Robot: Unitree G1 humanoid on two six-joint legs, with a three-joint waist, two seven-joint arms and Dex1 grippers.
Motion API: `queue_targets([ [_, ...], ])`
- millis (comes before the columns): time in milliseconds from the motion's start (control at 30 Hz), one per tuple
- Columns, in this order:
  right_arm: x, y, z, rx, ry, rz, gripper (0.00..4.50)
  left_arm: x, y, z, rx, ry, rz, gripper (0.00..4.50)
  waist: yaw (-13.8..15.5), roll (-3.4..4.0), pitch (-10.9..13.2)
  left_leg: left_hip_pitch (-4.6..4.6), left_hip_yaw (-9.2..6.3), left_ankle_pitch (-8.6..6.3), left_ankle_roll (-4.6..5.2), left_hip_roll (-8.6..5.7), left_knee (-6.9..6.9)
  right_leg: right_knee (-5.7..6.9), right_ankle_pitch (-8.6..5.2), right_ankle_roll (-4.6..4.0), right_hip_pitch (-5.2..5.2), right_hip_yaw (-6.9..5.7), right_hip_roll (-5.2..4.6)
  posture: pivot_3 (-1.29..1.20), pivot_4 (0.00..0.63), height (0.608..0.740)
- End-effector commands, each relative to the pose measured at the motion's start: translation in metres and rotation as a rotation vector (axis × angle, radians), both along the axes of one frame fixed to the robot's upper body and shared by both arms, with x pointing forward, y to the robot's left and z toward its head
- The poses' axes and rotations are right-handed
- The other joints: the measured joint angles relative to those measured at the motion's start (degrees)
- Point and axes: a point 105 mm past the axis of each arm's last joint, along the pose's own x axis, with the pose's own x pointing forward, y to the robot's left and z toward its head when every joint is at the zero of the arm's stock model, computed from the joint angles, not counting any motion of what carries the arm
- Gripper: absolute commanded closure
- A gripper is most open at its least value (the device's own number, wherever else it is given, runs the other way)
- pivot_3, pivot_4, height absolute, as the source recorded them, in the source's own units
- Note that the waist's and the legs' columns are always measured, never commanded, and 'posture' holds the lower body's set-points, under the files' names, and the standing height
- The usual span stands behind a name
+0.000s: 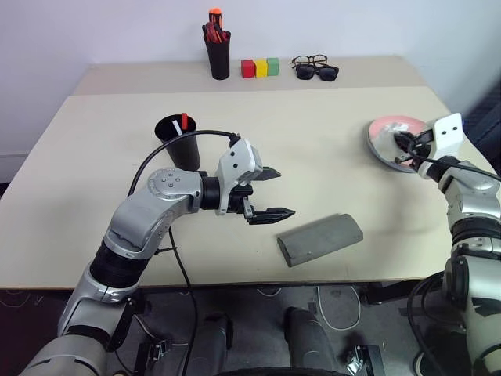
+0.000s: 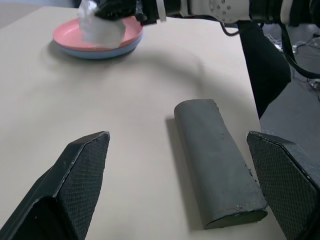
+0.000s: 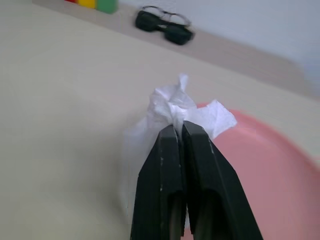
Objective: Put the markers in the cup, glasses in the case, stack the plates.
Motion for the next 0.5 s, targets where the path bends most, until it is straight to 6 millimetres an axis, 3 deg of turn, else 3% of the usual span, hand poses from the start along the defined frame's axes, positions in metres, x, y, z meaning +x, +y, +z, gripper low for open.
queue_targets([
  [33, -0.003, -0.022, 0.026, -0.058, -0.063, -0.115, 4.49, -0.003, 0.000, 0.010, -0.018, -0.044, -0.008, 0.00, 0.06, 0.00, 0.00, -0.01, -0.01, 0.00, 0.00, 0.00, -0.01, -0.02, 0.00, 0.00, 0.00, -0.01, 0.00, 0.00, 0.150, 0.739],
  [133, -0.005, -0.032, 0.027, -0.066, -0.044, -0.158, 3.59, -0.002, 0.001, 0.010, -0.018, -0.045, -0.003, 0.00, -0.01, 0.00, 0.00, -0.02, 0.00, 0.00, 0.00, 0.00, -0.06, -0.07, 0.00, 0.00, 0.00, 0.00, 0.00, 0.00, 0.150, 0.739],
  [300, -0.010, -0.042, 0.033, -0.047, -0.065, -0.192, 1.13, 0.001, 0.003, 0.009, -0.022, -0.061, 0.032, 0.00, -0.14, 0.00, 0.00, -0.01, 0.01, 0.00, 0.00, 0.00, -0.06, -0.04, 0.00, 0.00, 0.00, 0.01, 0.00, 0.00, 0.150, 0.739],
  [500, -0.020, -0.043, 0.038, -0.011, -0.127, -0.130, 1.13, 0.020, 0.016, 0.002, -0.113, -0.211, 0.217, 0.00, -0.06, 0.00, 0.00, 0.00, 0.03, 0.00, 0.00, 0.00, -0.06, -0.08, 0.00, 0.00, 0.01, 0.03, -0.01, 0.00, 0.150, 0.739],
])
